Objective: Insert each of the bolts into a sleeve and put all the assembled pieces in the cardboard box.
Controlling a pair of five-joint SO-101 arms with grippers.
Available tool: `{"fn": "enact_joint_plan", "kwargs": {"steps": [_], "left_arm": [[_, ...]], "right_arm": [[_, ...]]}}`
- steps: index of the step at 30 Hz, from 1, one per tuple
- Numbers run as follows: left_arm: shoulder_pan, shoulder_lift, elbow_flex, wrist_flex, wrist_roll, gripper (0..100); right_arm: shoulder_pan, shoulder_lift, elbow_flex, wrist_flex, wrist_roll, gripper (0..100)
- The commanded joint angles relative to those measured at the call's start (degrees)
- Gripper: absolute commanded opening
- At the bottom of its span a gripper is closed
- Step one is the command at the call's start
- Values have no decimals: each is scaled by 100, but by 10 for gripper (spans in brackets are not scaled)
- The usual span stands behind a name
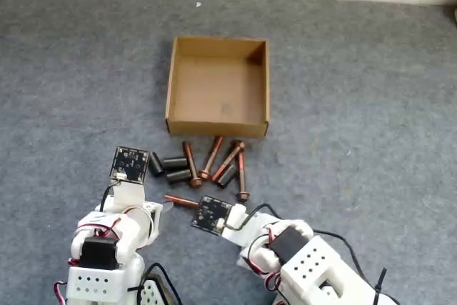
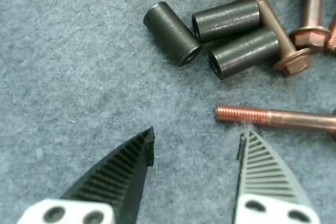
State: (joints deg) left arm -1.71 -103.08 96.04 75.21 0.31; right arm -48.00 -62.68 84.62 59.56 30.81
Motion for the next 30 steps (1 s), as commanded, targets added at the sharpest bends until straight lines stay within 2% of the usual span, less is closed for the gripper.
{"fn": "enact_joint_plan", "kwargs": {"steps": [1,4,10,12,15,18,24,30], "left_arm": [[48,-4,119,9,-79,274],[48,-4,119,9,-79,274],[48,-4,119,9,-79,274],[48,-4,119,9,-79,274],[48,-4,119,9,-79,274],[48,-4,119,9,-79,274],[48,-4,119,9,-79,274],[48,-4,119,9,-79,274]], "right_arm": [[-189,40,-4,-101,70,100],[-180,40,22,-101,70,3],[-136,40,4,-48,-44,6],[-13,13,-22,-4,-501,6],[391,-4,-549,22,-1116,5],[1103,-4,-1024,31,-1565,5],[2105,-4,-1323,-4,-2365,5],[2897,-4,-1314,-22,-2514,5]]}}
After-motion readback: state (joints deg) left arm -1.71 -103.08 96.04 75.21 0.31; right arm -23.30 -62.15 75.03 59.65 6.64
